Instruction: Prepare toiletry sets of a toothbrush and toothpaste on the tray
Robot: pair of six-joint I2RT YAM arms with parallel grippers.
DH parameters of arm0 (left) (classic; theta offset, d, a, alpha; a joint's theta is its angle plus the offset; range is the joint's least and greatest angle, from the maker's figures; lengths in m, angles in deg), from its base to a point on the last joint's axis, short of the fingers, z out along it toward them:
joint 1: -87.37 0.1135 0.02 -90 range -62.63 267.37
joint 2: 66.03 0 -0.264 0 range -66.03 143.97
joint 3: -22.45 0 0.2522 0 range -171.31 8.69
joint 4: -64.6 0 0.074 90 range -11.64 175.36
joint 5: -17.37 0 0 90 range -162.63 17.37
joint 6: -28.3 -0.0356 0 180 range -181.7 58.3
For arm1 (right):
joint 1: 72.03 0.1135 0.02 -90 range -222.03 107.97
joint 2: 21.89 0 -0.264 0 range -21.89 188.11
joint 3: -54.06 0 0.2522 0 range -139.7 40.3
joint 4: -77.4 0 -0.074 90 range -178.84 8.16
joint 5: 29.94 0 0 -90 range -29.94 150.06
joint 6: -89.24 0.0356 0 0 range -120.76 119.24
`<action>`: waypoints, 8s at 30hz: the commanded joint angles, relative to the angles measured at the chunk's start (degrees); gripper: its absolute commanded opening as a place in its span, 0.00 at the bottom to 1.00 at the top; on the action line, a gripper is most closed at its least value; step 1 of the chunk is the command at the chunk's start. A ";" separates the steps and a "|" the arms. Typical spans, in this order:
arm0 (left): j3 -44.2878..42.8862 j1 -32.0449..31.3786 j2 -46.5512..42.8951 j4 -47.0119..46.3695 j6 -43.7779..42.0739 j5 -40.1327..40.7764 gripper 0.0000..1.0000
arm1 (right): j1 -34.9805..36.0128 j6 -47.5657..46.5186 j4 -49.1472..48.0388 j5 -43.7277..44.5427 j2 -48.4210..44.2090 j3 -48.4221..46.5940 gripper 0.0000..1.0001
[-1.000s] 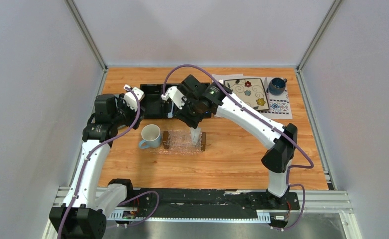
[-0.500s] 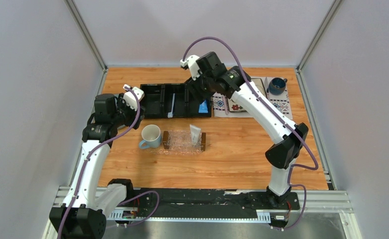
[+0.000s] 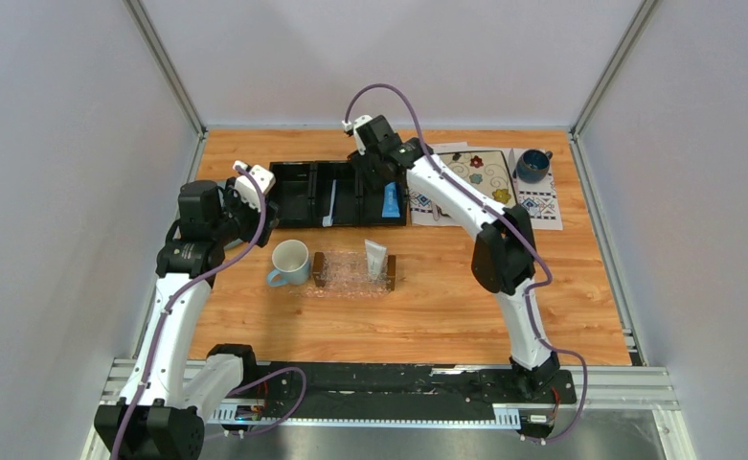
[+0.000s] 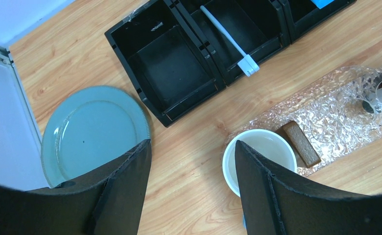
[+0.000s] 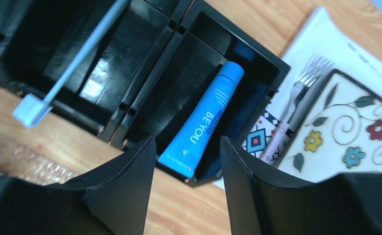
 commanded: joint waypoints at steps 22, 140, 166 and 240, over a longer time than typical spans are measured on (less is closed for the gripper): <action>0.96 0.53 -0.35 -2.42 0.32 -1.06 0.71 | -1.78 8.29 -3.40 9.09 12.08 -3.53 0.57; -17.05 -18.09 0.18 2.41 -15.57 -8.88 0.83 | 1.73 -12.45 28.06 -46.53 -13.75 -9.59 0.20; -19.34 -23.63 4.22 16.13 -28.60 -21.98 0.85 | 8.50 -15.97 28.33 -45.13 -19.29 -4.14 0.19; -4.23 -44.99 4.84 -34.50 -31.32 48.59 0.00 | -11.19 36.77 -7.87 -63.76 -14.11 -2.91 0.64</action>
